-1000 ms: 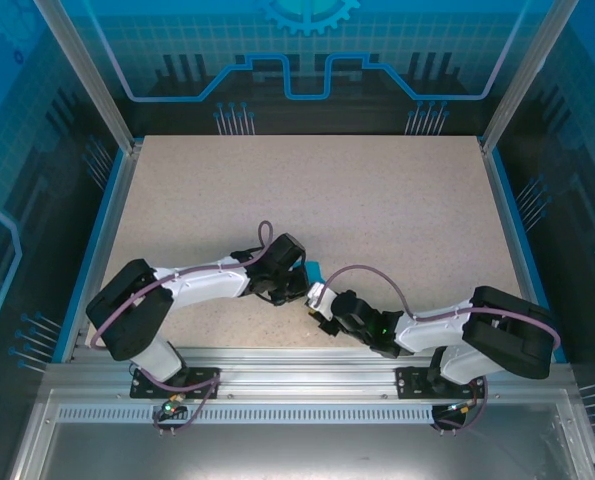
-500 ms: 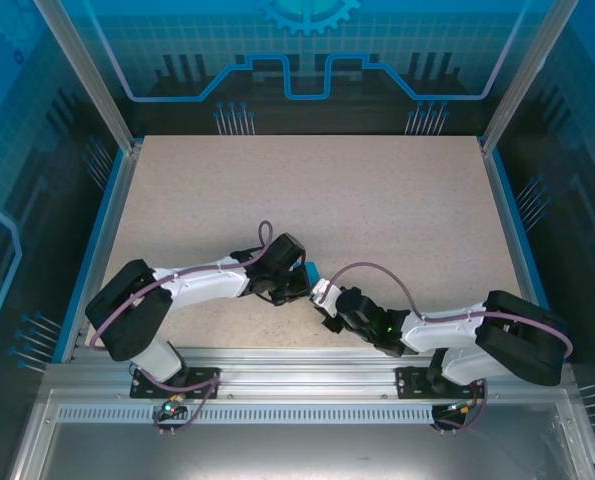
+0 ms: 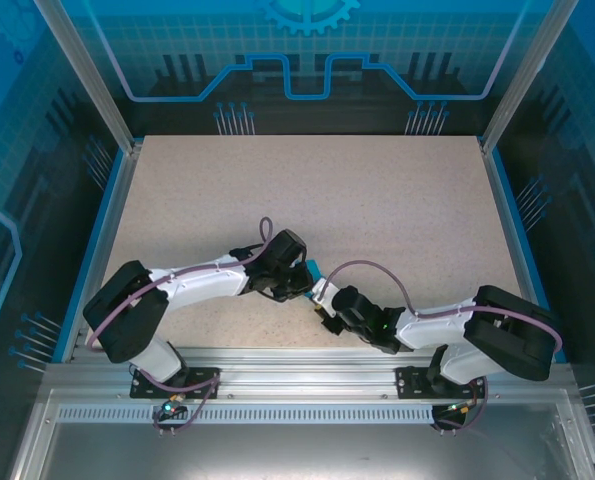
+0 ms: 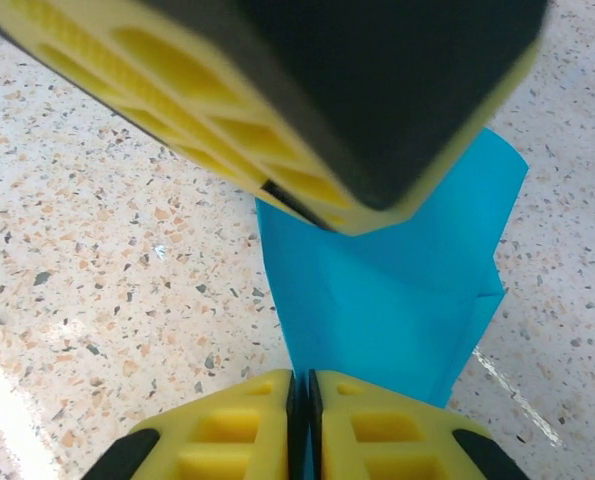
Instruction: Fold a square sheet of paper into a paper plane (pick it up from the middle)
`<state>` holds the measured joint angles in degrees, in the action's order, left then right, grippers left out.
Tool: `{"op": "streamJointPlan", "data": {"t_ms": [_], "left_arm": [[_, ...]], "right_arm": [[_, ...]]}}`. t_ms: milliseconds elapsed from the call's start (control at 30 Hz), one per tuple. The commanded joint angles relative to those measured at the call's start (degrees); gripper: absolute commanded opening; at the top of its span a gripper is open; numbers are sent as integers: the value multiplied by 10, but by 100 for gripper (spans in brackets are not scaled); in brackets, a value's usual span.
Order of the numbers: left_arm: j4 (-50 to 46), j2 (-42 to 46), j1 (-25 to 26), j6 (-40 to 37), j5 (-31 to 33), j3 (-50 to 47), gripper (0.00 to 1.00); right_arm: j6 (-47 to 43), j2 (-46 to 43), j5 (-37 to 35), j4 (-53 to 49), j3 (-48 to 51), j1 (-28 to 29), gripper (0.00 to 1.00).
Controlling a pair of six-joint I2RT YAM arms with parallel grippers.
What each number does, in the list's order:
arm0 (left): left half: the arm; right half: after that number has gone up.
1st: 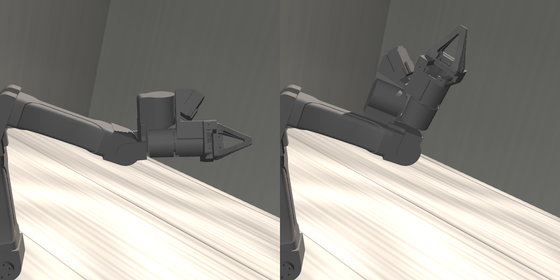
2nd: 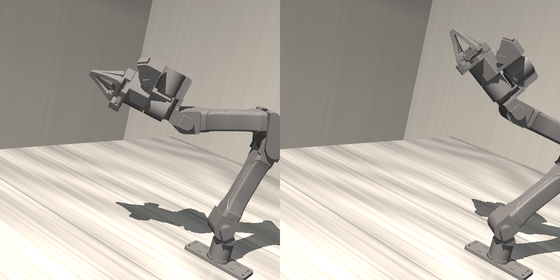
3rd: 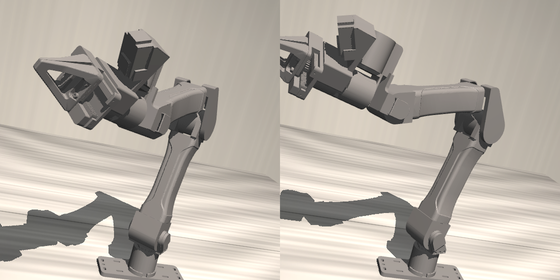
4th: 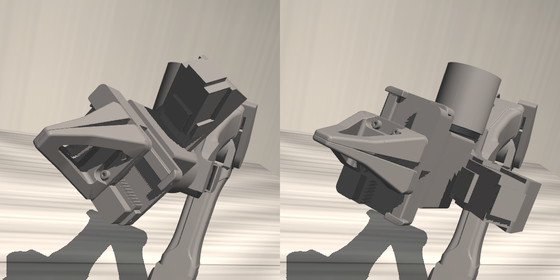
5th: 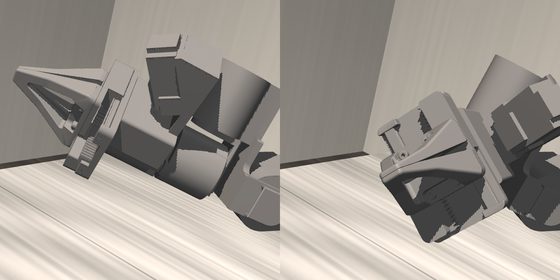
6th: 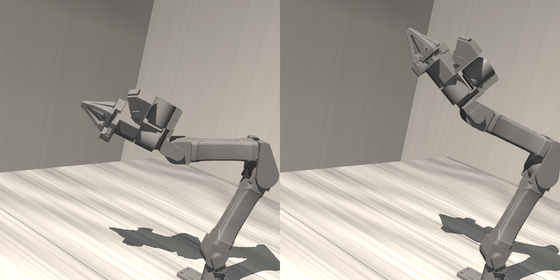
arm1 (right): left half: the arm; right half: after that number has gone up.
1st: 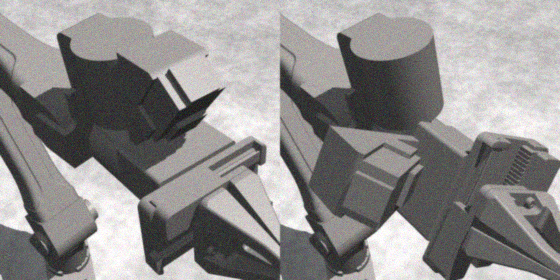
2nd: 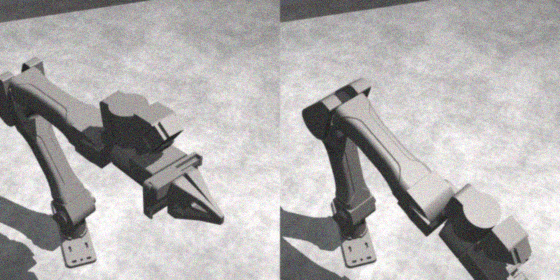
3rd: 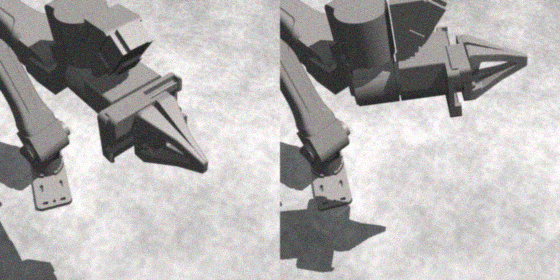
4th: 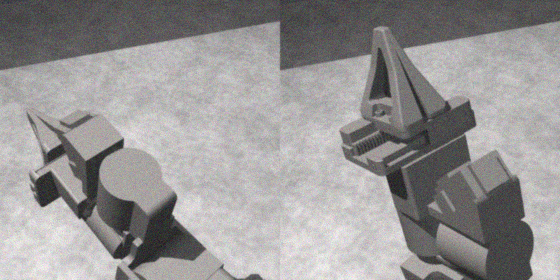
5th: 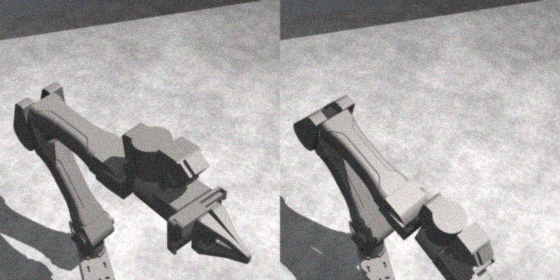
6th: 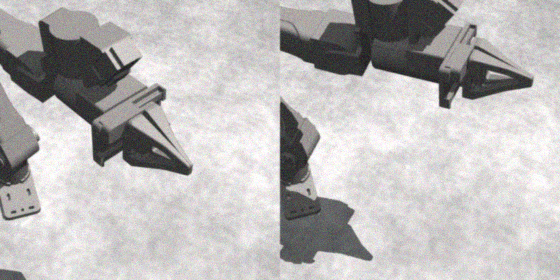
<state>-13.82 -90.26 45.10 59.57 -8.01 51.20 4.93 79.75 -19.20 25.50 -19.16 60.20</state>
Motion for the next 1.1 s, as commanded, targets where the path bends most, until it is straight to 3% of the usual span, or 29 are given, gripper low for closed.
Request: {"op": "streamJointPlan", "data": {"t_ms": [0, 267, 433, 867, 1067], "left_arm": [[-26, 11, -3, -13, 0, 14, 18], [-16, 102, -30, -12, 22, -52, 58], [-12, 128, -35, 14, 31, -89, 70], [111, 11, -44, 79, -20, -90, 72], [126, -31, -46, 78, -38, -68, 58]], "right_arm": [[13, -5, 9, -11, -9, -7, 13], [20, -9, 4, -11, -6, -12, 10], [28, -13, 5, 4, 3, -15, 10], [29, -17, 11, 6, 9, -17, 12], [25, -16, 14, -4, 5, -17, 14]]}}
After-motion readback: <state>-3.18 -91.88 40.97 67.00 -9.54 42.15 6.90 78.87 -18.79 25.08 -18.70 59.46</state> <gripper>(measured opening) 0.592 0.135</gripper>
